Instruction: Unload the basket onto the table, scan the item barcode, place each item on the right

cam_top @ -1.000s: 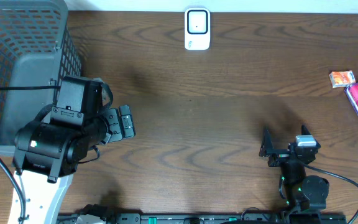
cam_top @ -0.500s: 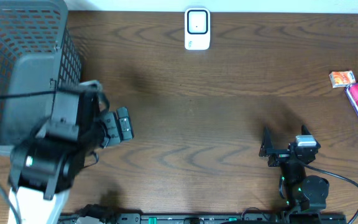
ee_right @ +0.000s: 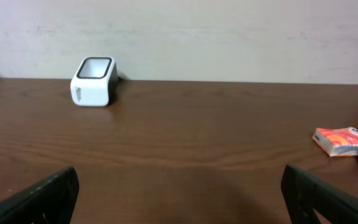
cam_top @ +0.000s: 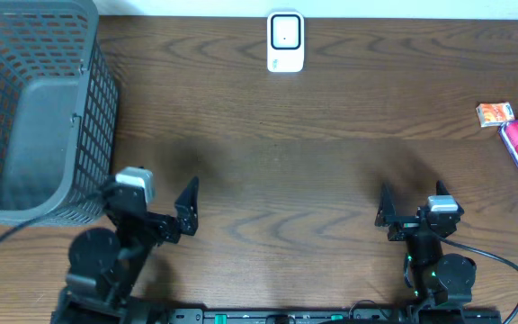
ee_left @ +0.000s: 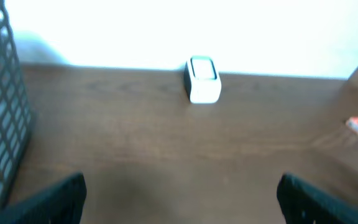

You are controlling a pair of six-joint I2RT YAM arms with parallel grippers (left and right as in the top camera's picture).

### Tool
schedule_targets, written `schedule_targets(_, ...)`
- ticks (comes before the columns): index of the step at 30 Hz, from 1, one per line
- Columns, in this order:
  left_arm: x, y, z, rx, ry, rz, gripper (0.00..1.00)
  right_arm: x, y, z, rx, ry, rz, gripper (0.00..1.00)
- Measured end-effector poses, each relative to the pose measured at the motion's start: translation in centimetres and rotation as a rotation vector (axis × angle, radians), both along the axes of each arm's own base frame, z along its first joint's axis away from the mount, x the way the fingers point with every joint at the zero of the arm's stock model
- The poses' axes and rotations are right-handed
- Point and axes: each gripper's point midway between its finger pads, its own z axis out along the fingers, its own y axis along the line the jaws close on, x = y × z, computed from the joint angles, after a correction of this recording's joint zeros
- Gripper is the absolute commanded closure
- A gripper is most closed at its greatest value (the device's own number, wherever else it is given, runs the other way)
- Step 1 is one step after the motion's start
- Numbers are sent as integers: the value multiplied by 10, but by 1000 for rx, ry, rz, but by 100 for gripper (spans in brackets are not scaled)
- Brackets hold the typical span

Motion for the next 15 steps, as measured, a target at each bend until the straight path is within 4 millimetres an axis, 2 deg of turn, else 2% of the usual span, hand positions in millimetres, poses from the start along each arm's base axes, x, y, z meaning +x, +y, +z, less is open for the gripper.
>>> schedule_targets(4,8,2,-23,17,-122,6,2,0,0,0,0,0,0,1)
schedule_targets(10,15,24,-63,0,-206,100,2,0,0,0,0,0,0,1)
schedule_targets(15,16,38,-74,-15,-231,158,2,0,0,0,0,0,0,1)
